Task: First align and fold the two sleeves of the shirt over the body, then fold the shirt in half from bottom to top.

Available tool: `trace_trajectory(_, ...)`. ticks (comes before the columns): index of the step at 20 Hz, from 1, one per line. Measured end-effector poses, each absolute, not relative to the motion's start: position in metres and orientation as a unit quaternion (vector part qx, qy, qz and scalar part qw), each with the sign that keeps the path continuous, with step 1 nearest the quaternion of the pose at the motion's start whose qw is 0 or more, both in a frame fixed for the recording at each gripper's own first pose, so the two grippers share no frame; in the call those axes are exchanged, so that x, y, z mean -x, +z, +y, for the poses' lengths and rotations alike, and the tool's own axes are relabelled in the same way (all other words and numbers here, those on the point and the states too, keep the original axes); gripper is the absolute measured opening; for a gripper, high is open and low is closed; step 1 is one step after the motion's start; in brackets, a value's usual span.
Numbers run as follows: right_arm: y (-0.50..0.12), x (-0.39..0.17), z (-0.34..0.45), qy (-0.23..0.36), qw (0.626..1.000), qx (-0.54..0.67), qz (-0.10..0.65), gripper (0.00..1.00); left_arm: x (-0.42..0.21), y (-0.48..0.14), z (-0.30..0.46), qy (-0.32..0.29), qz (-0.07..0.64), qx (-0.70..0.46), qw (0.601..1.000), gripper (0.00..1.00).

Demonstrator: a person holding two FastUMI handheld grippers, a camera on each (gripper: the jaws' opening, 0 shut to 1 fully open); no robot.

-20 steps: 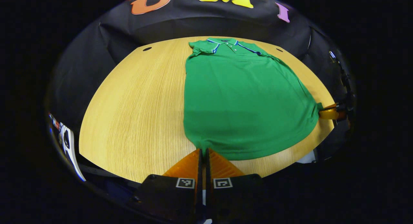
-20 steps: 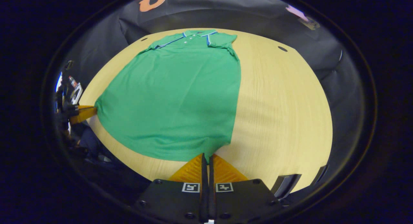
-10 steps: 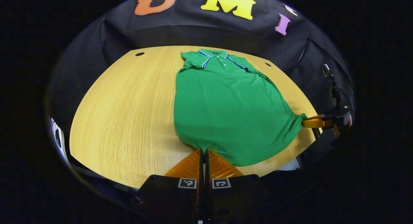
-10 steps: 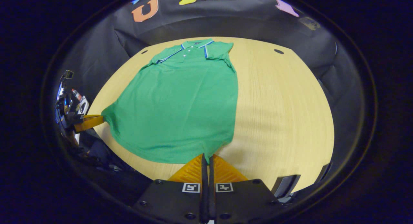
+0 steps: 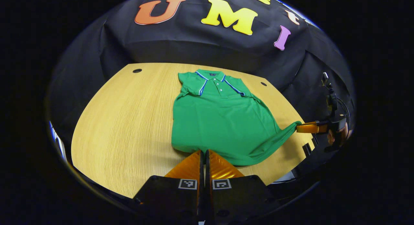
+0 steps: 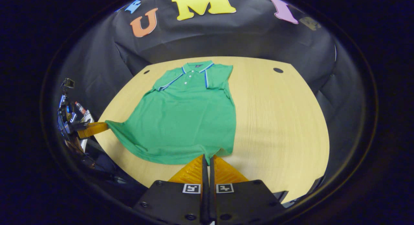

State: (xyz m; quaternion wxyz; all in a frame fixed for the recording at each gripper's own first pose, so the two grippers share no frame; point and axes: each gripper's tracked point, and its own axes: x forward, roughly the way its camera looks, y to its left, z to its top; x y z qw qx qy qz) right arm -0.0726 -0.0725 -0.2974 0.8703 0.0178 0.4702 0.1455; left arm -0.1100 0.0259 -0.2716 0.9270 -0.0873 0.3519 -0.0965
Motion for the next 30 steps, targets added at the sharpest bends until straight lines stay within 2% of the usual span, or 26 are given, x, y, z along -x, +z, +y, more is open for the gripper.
trace_trajectory(14,-0.21,-0.065,-0.048,0.171,0.917,0.009,0.36,0.02,-0.012,-0.179,0.043,-0.103,0.231,0.074,0.965,0.03)
trace_trajectory(15,-0.205,-0.076,-0.047,0.172,0.92,0.009,0.353,0.05,-0.021,-0.174,0.042,-0.106,0.226,0.074,0.966,0.04)
trace_trajectory(16,-0.199,-0.086,-0.045,0.173,0.922,0.01,0.347,0.02,-0.029,-0.169,0.041,-0.108,0.22,0.073,0.967,0.04)
trace_trajectory(18,-0.188,-0.108,-0.044,0.171,0.926,0.01,0.335,0.05,-0.049,-0.157,0.042,-0.115,0.207,0.064,0.97,0.03)
trace_trajectory(19,-0.184,-0.117,-0.042,0.173,0.928,0.01,0.33,0.0,-0.06,-0.15,0.042,-0.119,0.2,0.062,0.971,0.03)
trace_trajectory(20,-0.18,-0.128,-0.041,0.173,0.93,0.011,0.324,0.0,-0.074,-0.142,0.042,-0.12,0.192,0.062,0.972,0.03)
trace_trajectory(21,-0.177,-0.139,-0.041,0.173,0.932,0.012,0.319,0.05,-0.086,-0.137,0.043,-0.122,0.184,0.064,0.973,0.03)
trace_trajectory(22,-0.173,-0.151,-0.04,0.171,0.934,0.012,0.314,0.04,-0.097,-0.13,0.045,-0.121,0.177,0.066,0.975,0.03)
trace_trajectory(30,-0.163,-0.248,-0.031,0.166,0.947,0.02,0.275,0.02,-0.196,-0.119,0.069,-0.103,0.148,0.092,0.979,0.03)
